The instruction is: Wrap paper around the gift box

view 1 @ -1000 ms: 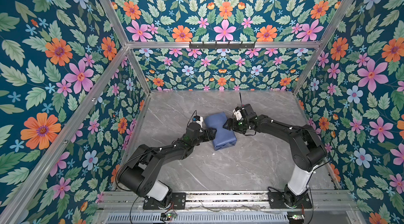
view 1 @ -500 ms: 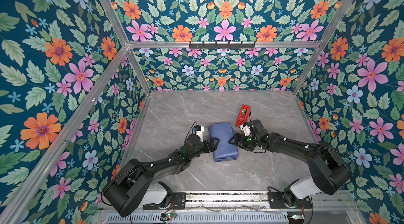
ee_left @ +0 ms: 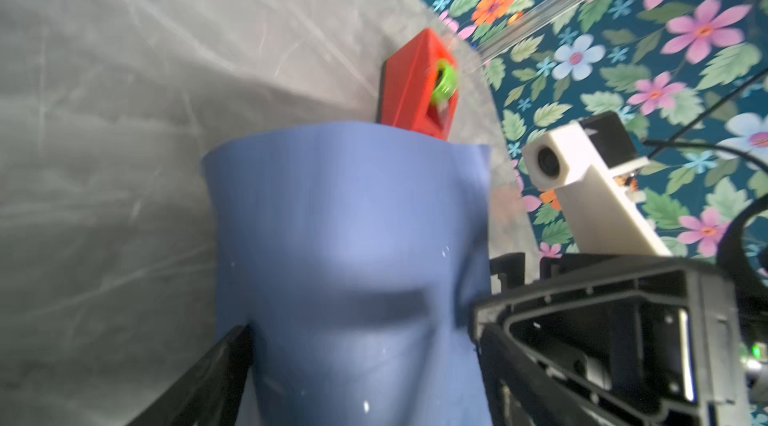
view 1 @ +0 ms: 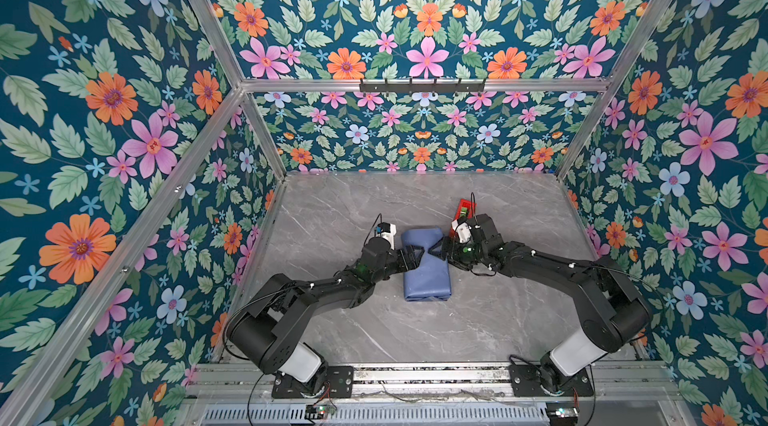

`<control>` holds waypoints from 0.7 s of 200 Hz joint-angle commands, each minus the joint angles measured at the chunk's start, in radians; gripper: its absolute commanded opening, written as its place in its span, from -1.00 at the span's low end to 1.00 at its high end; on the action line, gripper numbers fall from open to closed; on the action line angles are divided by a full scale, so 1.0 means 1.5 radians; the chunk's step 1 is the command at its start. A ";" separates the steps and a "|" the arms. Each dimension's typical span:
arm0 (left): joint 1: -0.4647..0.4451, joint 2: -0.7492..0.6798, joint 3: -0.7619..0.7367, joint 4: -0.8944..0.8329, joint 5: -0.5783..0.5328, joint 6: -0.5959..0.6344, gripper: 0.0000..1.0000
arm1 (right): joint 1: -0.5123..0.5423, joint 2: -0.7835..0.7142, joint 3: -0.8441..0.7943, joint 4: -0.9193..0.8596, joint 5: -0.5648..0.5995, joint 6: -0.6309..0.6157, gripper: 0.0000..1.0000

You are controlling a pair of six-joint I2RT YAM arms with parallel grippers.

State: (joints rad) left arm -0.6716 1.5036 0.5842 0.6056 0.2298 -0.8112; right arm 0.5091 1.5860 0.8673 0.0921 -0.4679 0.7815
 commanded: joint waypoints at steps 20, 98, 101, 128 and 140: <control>-0.002 -0.046 0.023 0.041 0.054 0.006 0.78 | 0.002 -0.055 -0.001 0.102 -0.031 0.000 0.63; -0.007 -0.103 0.011 -0.001 0.051 0.021 0.71 | 0.015 -0.112 -0.043 0.179 -0.028 -0.030 0.61; -0.008 -0.107 0.008 -0.002 0.048 0.022 0.71 | 0.016 -0.115 -0.046 0.181 -0.027 -0.031 0.61; -0.012 -0.134 -0.020 -0.020 0.030 0.032 0.70 | 0.031 -0.128 -0.061 0.173 -0.004 -0.057 0.59; -0.017 -0.143 -0.031 -0.023 0.028 0.034 0.68 | 0.040 -0.131 -0.072 0.168 0.010 -0.065 0.56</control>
State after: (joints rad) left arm -0.6807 1.3083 0.5587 0.5793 0.1978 -0.7719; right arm 0.5449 1.4029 0.7734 0.2287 -0.4294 0.7265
